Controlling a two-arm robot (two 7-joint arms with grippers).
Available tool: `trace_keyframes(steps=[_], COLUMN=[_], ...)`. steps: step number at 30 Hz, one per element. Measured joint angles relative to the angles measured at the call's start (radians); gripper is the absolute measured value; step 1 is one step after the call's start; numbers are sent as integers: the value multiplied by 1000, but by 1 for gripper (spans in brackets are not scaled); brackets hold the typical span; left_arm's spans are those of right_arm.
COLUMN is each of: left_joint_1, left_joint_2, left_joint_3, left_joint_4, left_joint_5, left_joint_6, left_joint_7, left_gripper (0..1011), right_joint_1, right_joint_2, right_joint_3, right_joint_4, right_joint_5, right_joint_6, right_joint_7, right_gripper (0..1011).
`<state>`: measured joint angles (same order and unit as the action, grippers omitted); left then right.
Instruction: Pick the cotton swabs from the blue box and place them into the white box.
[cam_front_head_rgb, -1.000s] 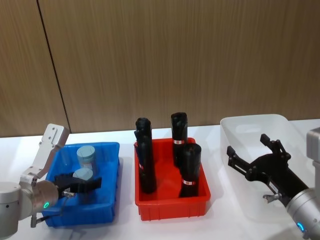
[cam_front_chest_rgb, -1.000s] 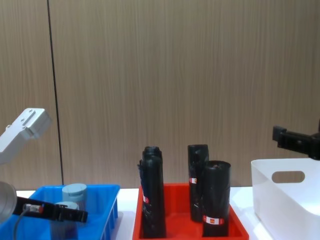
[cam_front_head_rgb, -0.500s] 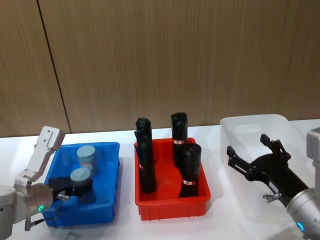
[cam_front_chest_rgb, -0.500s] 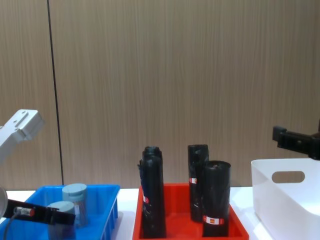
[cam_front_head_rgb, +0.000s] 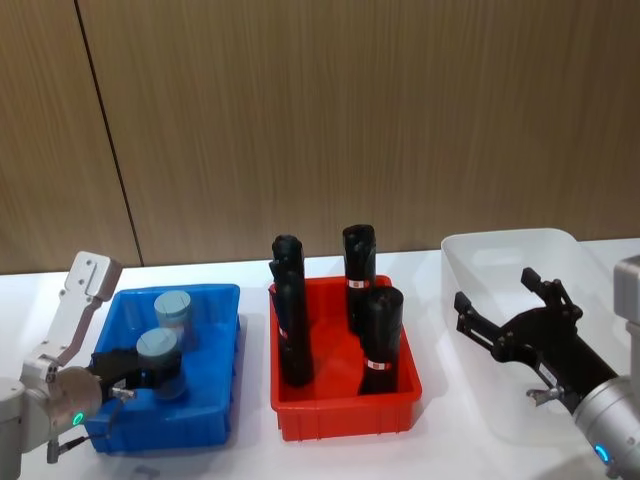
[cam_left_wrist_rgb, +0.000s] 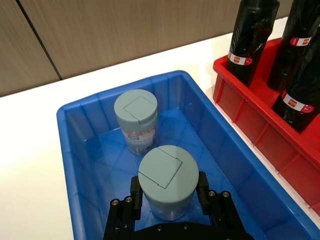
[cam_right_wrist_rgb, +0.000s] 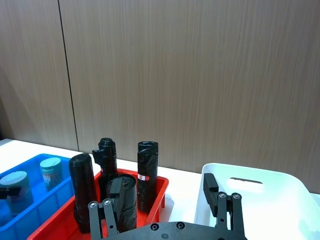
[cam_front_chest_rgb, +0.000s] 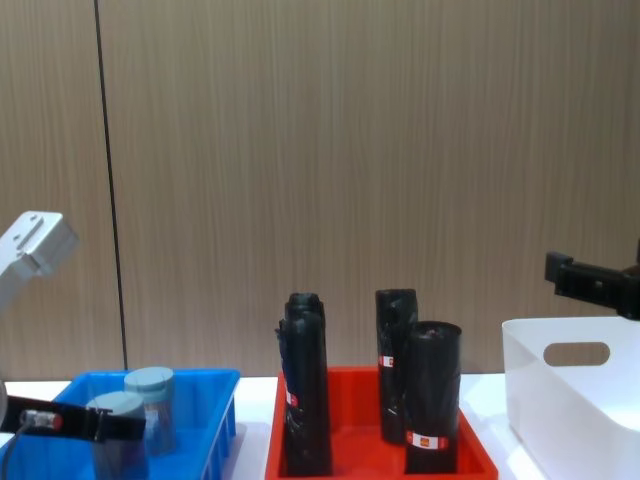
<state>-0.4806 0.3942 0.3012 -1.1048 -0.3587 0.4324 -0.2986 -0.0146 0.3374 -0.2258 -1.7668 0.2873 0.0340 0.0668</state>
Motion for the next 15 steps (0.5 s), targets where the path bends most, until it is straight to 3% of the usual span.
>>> trace_keyframes(steps=[15], left_joint_1=[42], left_joint_2=[27], left_joint_3=[-9], left_joint_4=[-123], left_joint_5=[17], left_joint_6=[-78], left_joint_7=[-10], left_gripper=[652], right_joint_1=[0], right_joint_2=[0], right_joint_3=[0], right_joint_4=[0], right_joint_5=[0], right_joint_6=[0], right_joint_7=[0], right_gripper=[1002])
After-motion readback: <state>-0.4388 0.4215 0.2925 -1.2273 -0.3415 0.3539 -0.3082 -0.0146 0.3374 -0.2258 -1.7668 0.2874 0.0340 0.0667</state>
